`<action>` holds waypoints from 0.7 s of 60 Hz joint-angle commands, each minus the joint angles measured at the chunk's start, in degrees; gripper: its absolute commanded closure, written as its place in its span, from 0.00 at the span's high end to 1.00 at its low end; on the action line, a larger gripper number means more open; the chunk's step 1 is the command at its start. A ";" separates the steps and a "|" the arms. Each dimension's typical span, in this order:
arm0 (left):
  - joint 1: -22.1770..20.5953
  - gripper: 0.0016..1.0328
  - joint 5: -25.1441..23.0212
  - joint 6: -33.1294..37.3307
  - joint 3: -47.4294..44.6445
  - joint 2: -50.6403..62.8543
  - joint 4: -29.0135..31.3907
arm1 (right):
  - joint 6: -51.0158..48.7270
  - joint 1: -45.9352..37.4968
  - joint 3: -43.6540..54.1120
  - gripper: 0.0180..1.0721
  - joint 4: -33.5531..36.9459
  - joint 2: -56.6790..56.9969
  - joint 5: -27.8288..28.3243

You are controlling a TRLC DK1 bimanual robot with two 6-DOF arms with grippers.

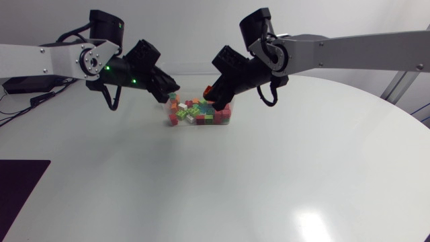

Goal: Place the duplo bricks in the container

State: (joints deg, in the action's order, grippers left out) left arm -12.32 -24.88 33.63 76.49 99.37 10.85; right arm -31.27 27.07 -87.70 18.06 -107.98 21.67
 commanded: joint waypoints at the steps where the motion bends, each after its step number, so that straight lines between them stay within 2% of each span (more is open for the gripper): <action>1: 0.71 0.34 -0.60 -3.13 4.11 2.93 0.22 | 2.17 -0.88 -2.39 0.24 0.92 0.49 0.13; 18: 3.35 0.34 -0.69 -10.34 15.97 11.11 -1.10 | 7.89 -3.34 -9.07 0.24 -3.04 -1.79 0.13; 36: 3.18 0.37 -0.60 -16.58 24.32 18.84 -3.64 | 12.02 -3.95 -16.36 0.24 -7.69 -10.58 -0.49; 38: 3.09 0.40 -0.60 -17.37 25.20 19.72 -3.64 | 12.11 -3.87 -17.42 0.26 -7.87 -11.81 -0.84; 39: 3.00 0.45 -0.60 -18.07 26.26 20.77 -3.64 | 12.11 -3.78 -17.86 0.29 -8.05 -12.34 -1.10; 41: 2.91 0.55 -0.16 -19.21 27.93 22.27 -3.64 | 12.63 -3.60 -19.09 0.38 -8.40 -13.92 -1.81; 42: 2.74 0.65 0.36 -19.83 29.42 23.59 -3.29 | 12.81 -3.43 -20.58 0.49 -8.31 -15.33 -2.25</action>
State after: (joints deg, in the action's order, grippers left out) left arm -8.99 -25.04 17.47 101.32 118.58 7.84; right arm -20.58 23.24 -104.68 10.48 -118.93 20.43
